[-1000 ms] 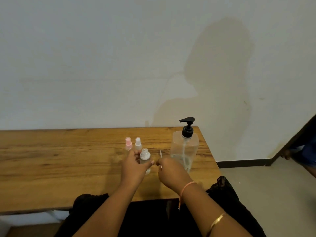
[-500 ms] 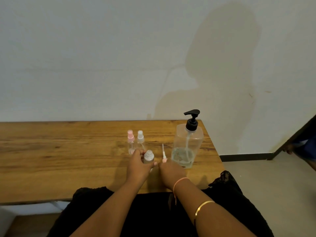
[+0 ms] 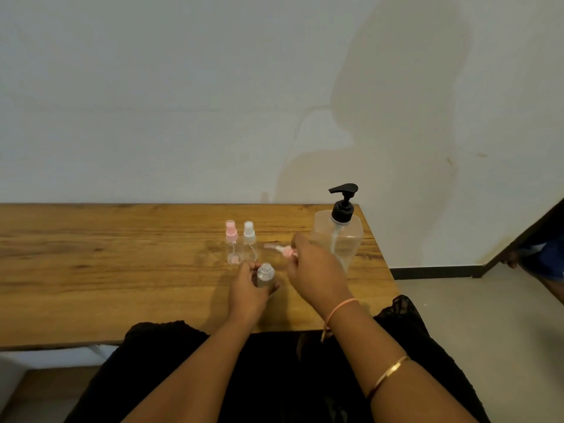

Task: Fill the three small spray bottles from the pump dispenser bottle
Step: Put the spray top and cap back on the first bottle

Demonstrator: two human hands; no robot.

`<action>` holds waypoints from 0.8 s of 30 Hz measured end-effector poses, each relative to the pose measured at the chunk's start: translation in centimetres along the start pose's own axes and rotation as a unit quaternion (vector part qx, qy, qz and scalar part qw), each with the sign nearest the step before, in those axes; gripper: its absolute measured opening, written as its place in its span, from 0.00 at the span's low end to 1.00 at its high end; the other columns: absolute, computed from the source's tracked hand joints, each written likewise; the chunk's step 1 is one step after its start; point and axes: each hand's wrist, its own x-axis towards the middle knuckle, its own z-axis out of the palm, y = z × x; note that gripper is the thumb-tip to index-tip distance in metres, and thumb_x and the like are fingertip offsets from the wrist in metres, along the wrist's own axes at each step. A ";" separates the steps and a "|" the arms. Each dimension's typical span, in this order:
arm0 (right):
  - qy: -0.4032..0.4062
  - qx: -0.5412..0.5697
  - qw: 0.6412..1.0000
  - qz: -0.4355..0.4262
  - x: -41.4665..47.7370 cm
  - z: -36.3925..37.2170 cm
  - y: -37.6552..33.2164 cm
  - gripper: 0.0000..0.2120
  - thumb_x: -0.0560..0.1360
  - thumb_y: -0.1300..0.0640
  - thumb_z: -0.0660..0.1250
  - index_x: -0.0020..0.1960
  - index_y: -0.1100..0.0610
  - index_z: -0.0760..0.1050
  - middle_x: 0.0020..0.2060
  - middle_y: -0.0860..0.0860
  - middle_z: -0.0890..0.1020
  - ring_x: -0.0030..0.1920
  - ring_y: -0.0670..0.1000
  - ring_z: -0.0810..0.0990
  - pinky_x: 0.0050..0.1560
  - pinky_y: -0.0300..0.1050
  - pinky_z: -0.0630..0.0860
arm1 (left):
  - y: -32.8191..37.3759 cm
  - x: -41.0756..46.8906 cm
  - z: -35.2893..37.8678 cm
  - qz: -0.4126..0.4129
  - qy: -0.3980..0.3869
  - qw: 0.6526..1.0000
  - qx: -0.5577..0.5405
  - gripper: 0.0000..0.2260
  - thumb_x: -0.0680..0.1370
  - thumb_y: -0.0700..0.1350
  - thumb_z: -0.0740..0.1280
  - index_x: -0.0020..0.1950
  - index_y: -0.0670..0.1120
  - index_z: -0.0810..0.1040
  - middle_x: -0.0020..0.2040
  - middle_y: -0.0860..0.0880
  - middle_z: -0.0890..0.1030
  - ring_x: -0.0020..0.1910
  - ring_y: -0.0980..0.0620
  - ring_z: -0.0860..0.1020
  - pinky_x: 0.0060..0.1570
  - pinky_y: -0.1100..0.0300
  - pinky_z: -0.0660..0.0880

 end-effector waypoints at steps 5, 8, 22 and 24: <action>0.132 0.074 0.988 -0.030 -0.3 -2.8 0.0 0.06 0.77 0.55 0.62 0.48 0.57 0.75 0.40 0.49 0.78 0.38 0.46 0.74 0.35 0.39 0.72 | 0.0 -0.2 0.2 0.004 -0.005 1.000 0.015 0.19 0.68 0.35 0.75 0.47 0.51 0.70 0.45 0.55 0.78 0.47 0.55 0.76 0.43 0.65 0.71; 0.153 0.135 0.978 -0.038 -0.4 -4.0 0.2 0.03 0.74 0.58 0.64 0.43 0.56 0.75 0.37 0.47 0.77 0.37 0.45 0.73 0.34 0.37 0.70 | 0.2 -0.2 0.2 0.010 -0.006 1.000 0.021 0.19 0.68 0.35 0.75 0.51 0.49 0.70 0.47 0.53 0.78 0.49 0.53 0.76 0.47 0.61 0.72; 0.091 0.118 0.984 -0.101 -0.3 -3.0 -0.7 0.04 0.74 0.60 0.63 0.46 0.60 0.75 0.41 0.52 0.78 0.41 0.50 0.75 0.40 0.48 0.75 | -0.1 -0.2 0.0 0.017 -0.016 1.000 0.004 0.18 0.68 0.33 0.74 0.50 0.47 0.70 0.45 0.53 0.77 0.43 0.59 0.75 0.34 0.72 0.72; 0.091 0.102 0.985 -0.107 0.0 -3.0 -0.7 0.04 0.74 0.60 0.63 0.47 0.60 0.75 0.41 0.52 0.78 0.41 0.50 0.75 0.40 0.46 0.75 | -0.1 -0.1 -0.1 0.011 -0.019 1.000 0.001 0.18 0.68 0.33 0.74 0.50 0.47 0.71 0.46 0.52 0.78 0.45 0.58 0.76 0.35 0.72 0.73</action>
